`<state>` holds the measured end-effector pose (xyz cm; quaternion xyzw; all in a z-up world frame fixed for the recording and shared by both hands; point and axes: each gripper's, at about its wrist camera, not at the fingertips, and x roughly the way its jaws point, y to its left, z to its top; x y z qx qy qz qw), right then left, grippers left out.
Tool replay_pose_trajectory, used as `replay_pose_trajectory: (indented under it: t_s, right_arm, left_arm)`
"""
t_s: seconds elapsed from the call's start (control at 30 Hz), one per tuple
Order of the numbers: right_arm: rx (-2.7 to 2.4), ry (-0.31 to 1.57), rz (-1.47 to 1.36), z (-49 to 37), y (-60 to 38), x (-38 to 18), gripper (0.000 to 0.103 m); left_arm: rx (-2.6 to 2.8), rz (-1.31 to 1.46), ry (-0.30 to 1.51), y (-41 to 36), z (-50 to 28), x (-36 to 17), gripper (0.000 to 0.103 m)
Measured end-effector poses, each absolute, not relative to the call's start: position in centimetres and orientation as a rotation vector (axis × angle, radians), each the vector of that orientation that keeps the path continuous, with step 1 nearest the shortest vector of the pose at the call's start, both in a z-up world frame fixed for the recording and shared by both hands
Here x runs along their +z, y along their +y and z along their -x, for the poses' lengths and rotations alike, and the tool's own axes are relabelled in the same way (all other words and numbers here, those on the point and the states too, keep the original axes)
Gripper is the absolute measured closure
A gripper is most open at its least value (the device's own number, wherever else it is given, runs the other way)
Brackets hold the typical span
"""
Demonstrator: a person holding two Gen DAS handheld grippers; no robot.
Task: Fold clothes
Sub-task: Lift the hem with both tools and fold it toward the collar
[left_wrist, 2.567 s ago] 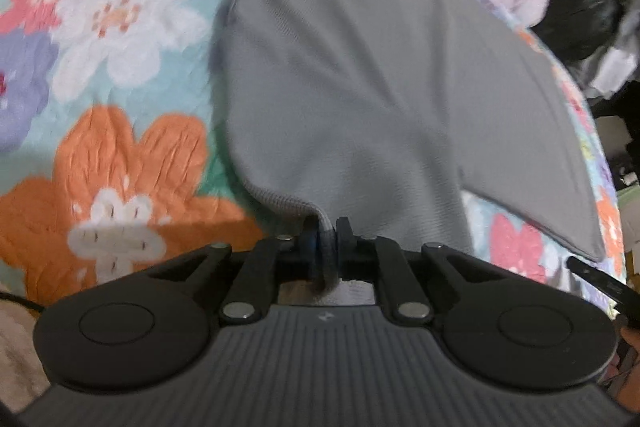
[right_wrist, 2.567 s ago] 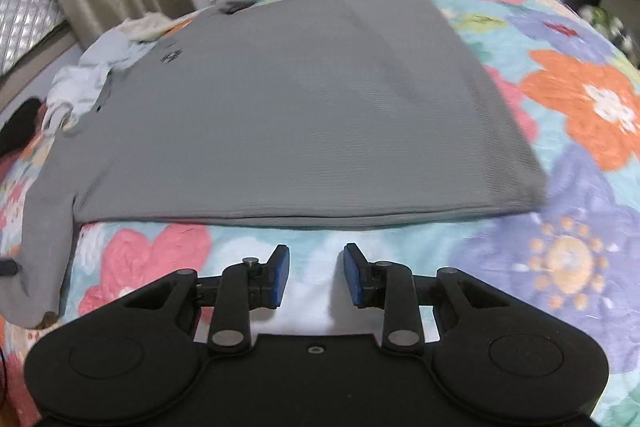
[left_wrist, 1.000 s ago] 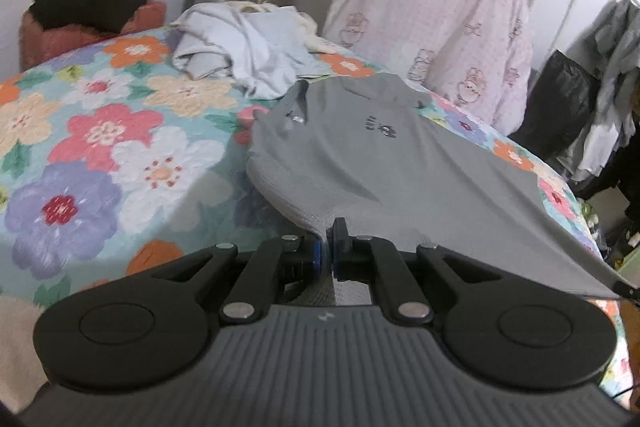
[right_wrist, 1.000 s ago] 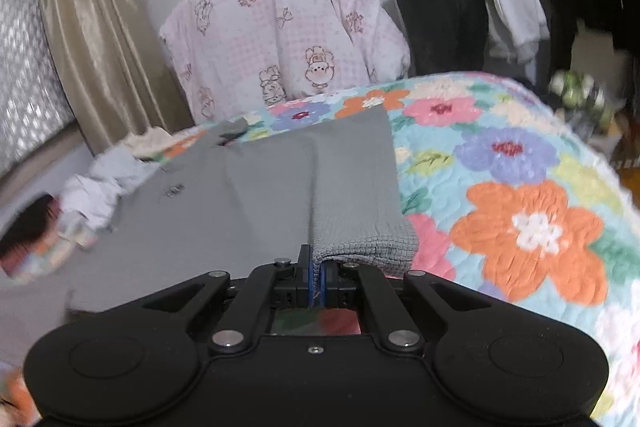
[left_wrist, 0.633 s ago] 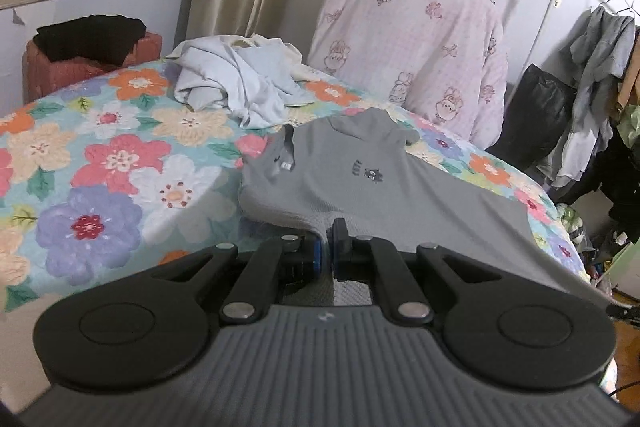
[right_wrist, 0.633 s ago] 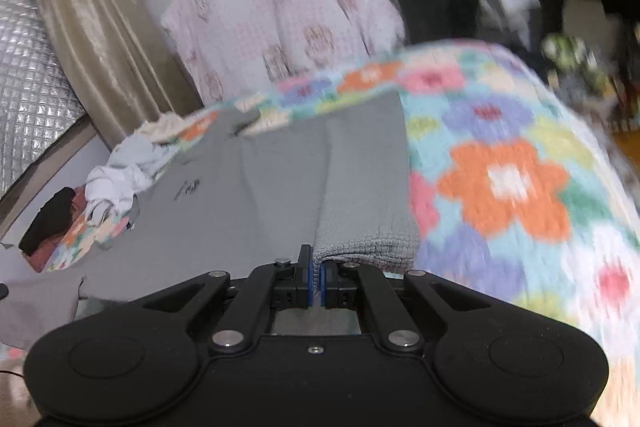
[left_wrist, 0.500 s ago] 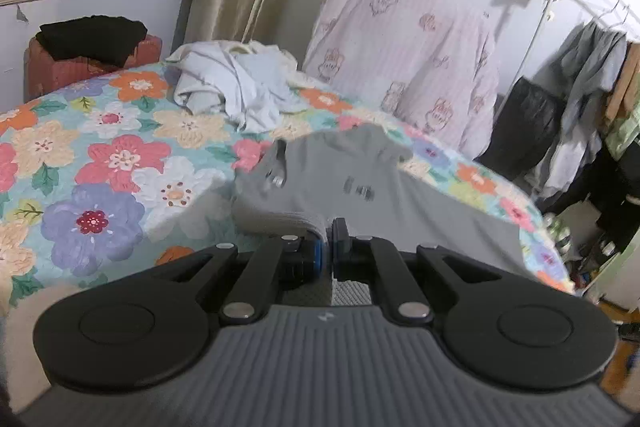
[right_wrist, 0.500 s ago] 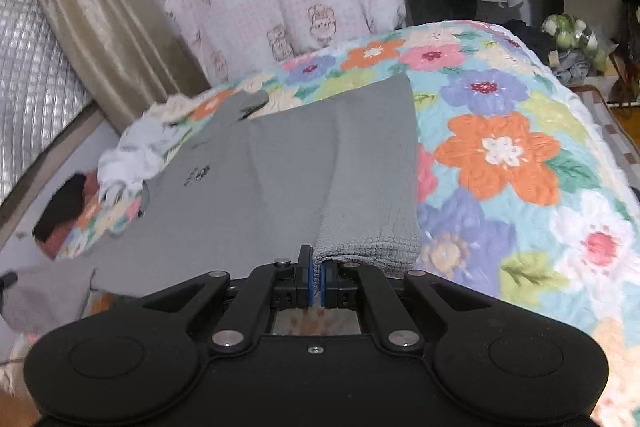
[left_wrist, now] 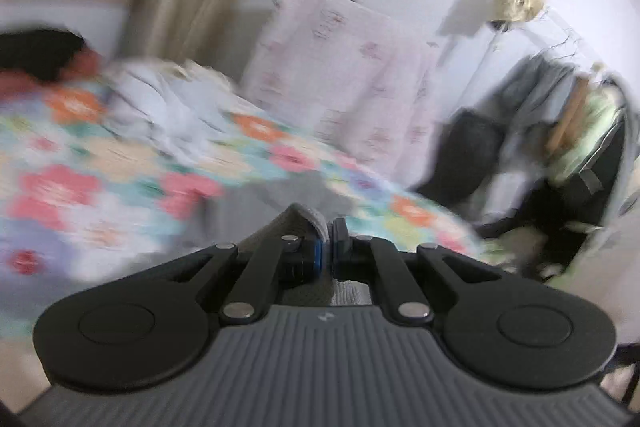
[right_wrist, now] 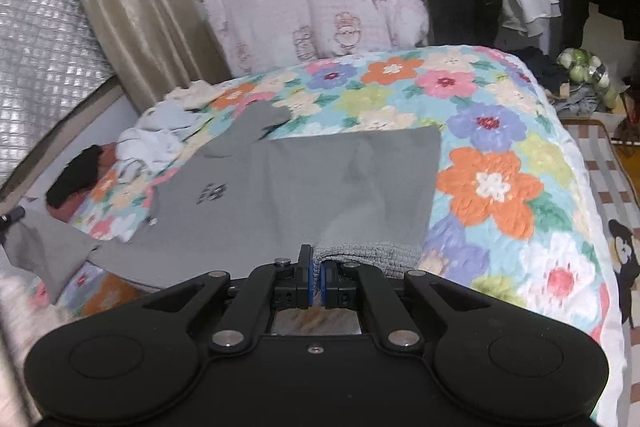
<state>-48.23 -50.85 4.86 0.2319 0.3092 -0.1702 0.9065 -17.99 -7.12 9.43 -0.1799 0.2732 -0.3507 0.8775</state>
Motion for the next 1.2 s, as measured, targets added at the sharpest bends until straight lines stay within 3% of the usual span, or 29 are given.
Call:
replay_pose_trajectory:
  t_s: [0.3, 0.53, 1.03, 1.2]
  right_arm:
    - [-0.379, 0.712, -0.591, 38.6, -59.8, -1.5, 0.098]
    - [-0.436, 0.764, -0.253, 29.4, -62.9, -2.1, 0.098]
    - [-0.478, 0.896, -0.304, 21.2, -71.6, -7.6, 0.099]
    - [-0.498, 0.926, -0.327, 19.2, -73.3, -9.6, 0.094]
  left_arm:
    - [-0.660, 0.297, 0.640, -15.2, 4.3, 5.8, 0.099]
    - [-0.659, 0.135, 0.598, -24.9, -4.6, 4.6, 0.099]
    - [-0.737, -0.032, 0.586, -37.0, -15.0, 1.3, 0.098]
    - [-0.663, -0.055, 0.687, -40.0, -18.0, -1.1, 0.094]
